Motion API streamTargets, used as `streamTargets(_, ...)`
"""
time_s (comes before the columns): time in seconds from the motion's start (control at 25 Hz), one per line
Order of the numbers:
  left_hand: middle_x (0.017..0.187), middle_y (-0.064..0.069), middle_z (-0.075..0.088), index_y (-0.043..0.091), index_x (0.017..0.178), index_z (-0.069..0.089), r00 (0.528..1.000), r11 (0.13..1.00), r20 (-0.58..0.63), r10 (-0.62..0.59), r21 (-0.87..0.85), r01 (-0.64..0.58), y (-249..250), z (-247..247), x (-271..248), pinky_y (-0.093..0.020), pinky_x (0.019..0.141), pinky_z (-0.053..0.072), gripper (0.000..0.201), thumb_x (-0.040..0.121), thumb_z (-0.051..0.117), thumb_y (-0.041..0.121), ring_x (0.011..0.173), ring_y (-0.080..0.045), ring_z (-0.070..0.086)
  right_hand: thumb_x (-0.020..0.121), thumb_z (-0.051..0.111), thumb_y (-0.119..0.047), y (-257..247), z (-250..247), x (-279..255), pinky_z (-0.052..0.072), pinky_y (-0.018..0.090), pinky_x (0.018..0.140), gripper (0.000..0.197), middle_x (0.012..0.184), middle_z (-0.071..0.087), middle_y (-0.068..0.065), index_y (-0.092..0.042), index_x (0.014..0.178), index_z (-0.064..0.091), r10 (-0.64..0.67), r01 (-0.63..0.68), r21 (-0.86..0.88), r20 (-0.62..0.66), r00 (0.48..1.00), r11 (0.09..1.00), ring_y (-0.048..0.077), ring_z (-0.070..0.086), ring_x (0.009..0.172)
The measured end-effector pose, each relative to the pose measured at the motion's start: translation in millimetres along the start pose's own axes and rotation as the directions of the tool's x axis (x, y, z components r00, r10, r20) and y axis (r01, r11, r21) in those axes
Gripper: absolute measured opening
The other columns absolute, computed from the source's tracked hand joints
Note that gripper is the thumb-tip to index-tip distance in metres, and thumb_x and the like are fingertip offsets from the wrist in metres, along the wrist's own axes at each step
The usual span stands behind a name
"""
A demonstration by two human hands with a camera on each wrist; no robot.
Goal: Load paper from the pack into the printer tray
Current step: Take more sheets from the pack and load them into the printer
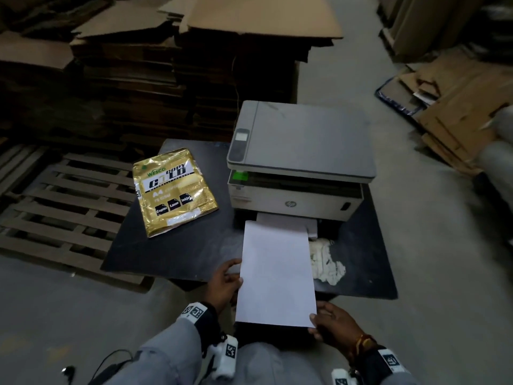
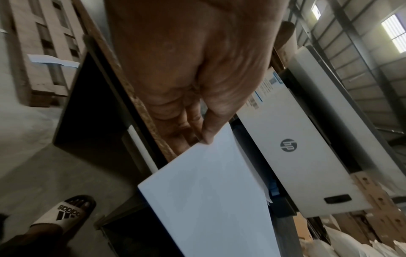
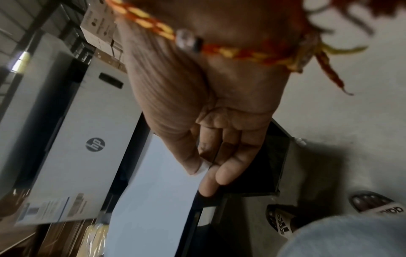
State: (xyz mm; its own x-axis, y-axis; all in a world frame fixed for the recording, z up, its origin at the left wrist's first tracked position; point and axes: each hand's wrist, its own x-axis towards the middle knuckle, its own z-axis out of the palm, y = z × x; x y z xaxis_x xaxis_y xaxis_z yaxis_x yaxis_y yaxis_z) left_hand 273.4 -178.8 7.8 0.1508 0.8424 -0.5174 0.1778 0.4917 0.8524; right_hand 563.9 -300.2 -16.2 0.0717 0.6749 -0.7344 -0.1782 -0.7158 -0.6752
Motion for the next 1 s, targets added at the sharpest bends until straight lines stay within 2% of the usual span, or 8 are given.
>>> streamTargets(0.12,0.076,-0.01,0.056,0.035,0.109,0.067,0.999,0.997,0.032,0.026,0.067,-0.028,13,11,16,-0.034,0.078,0.054,0.054,0.093,0.054,-0.015,0.083,-0.026,0.059,0.093,0.062,0.0,-5,-7,6,0.051,0.029,0.064,0.023,0.103,0.076,0.014,-0.006,0.114,0.066,0.004,-0.003,0.021,-0.03,1.0,1.0,0.031,0.069,0.079)
streamTargets(0.2,0.069,0.004,0.061,0.038,0.103,0.07,0.999,0.995,0.027,0.028,0.097,-0.031,17,14,27,-0.035,0.08,0.055,0.055,0.092,0.055,-0.014,0.078,-0.02,0.06,0.094,0.06,0.001,-7,-9,11,0.052,0.03,0.065,0.022,0.104,0.077,0.014,-0.006,0.114,0.066,0.014,-0.012,0.027,-0.048,0.999,1.0,0.031,0.07,0.08)
streamTargets(0.32,0.077,0.004,0.07,0.041,0.103,0.071,0.999,0.991,0.033,0.024,0.127,-0.028,20,17,39,-0.044,0.084,0.06,0.053,0.09,0.057,-0.008,0.081,-0.022,0.068,0.094,0.061,0.0,-11,-12,17,0.053,0.03,0.066,0.021,0.1,0.079,0.012,-0.008,0.113,0.068,0.021,-0.019,0.033,-0.069,0.997,0.999,0.031,0.071,0.08)
streamTargets(0.52,0.067,0.016,0.072,0.034,0.107,0.07,0.997,0.994,0.06,0.044,0.098,-0.05,25,19,54,-0.036,0.081,0.055,0.044,0.077,0.061,0.004,0.075,-0.009,0.067,0.094,0.061,0.001,-21,-16,25,0.052,0.028,0.059,0.021,0.1,0.079,0.019,-0.009,0.111,0.069,0.009,-0.004,0.063,-0.077,0.997,0.998,0.031,0.07,0.078)
streamTargets(0.64,0.08,0.011,0.079,0.033,0.105,0.073,0.998,0.993,0.062,0.032,0.111,-0.039,29,20,63,-0.04,0.081,0.059,0.044,0.084,0.061,-0.004,0.084,-0.018,0.072,0.094,0.062,0.001,-27,-18,35,0.054,0.026,0.057,0.022,0.089,0.079,0.012,-0.009,0.111,0.069,-0.003,0.009,0.064,-0.088,0.996,0.998,0.027,0.07,0.074)
streamTargets(0.76,0.081,0.011,0.081,0.038,0.094,0.075,0.995,0.989,0.088,0.042,0.136,-0.054,37,23,70,-0.035,0.077,0.057,0.056,0.093,0.055,-0.014,0.076,-0.008,0.073,0.094,0.062,0.001,-36,-21,45,0.054,0.029,0.062,0.02,0.087,0.079,0.012,-0.009,0.11,0.069,-0.014,0.021,0.065,-0.104,0.994,0.998,0.026,0.07,0.074)
streamTargets(0.88,0.066,0.019,0.076,0.039,0.093,0.071,0.994,0.994,0.102,0.046,0.097,-0.056,38,25,81,-0.024,0.072,0.053,0.06,0.094,0.055,-0.018,0.061,0.008,0.065,0.093,0.064,0.0,-47,-22,57,0.057,0.03,0.064,0.02,0.091,0.079,0.011,-0.01,0.11,0.068,-0.016,0.025,0.073,-0.129,0.992,0.997,0.025,0.073,0.073)
streamTargets(1.0,0.057,0.011,0.059,0.04,0.107,0.075,0.98,0.993,0.192,0.056,0.095,-0.075,37,24,91,-0.024,0.075,0.046,0.054,0.092,0.062,-0.01,0.062,-0.002,0.054,0.092,0.066,-0.001,-57,-22,70,0.058,0.029,0.062,0.021,0.1,0.077,0.01,-0.012,0.11,0.067,-0.016,0.032,0.093,-0.163,0.987,0.995,0.024,0.075,0.071)
